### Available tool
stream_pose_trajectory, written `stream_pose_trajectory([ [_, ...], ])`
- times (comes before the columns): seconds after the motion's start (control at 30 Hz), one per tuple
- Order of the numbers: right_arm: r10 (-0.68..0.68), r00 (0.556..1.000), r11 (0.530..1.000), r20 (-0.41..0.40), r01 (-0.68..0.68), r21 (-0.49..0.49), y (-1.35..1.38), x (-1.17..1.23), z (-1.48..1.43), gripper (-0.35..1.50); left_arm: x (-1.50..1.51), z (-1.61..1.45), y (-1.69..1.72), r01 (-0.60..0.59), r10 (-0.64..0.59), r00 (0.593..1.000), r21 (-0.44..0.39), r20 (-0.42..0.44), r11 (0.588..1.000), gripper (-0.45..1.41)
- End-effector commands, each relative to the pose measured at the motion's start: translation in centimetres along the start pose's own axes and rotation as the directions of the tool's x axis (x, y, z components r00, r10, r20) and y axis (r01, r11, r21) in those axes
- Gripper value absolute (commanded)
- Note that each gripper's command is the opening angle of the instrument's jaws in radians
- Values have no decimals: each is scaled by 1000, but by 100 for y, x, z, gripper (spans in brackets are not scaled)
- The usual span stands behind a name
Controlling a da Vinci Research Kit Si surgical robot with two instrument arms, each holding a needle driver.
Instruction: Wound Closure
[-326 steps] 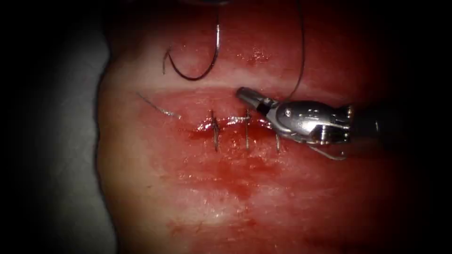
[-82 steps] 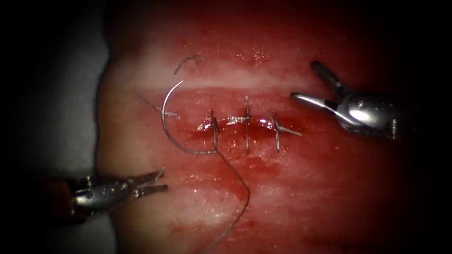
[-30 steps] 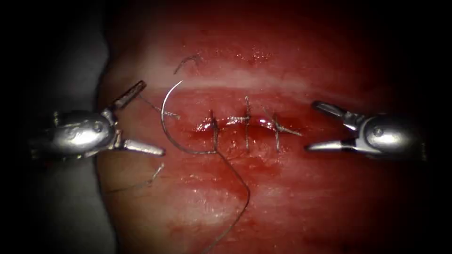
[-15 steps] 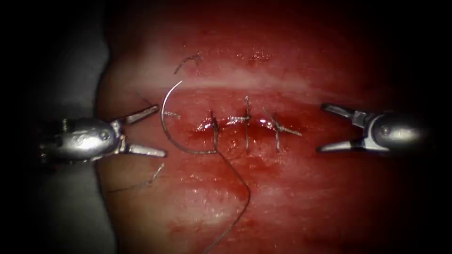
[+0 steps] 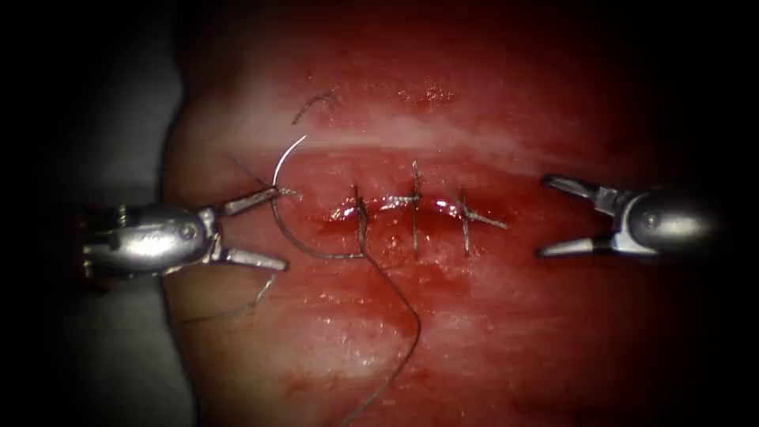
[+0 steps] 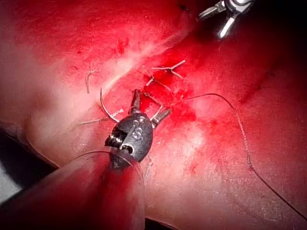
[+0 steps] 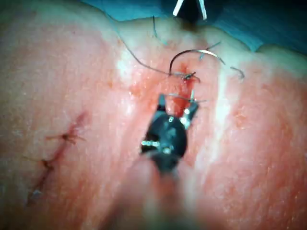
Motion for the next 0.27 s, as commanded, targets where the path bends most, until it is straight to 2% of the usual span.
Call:
stream_pose_trajectory([
  [0.03,3,1000,1000,0,-3,4,-8,-3,8,110,-6,7,8,5,-5,1000,5,5,1000,76],
  [0.27,3,1000,1000,0,-3,4,-9,-2,9,108,-5,7,8,5,-5,1000,8,6,1000,76],
])
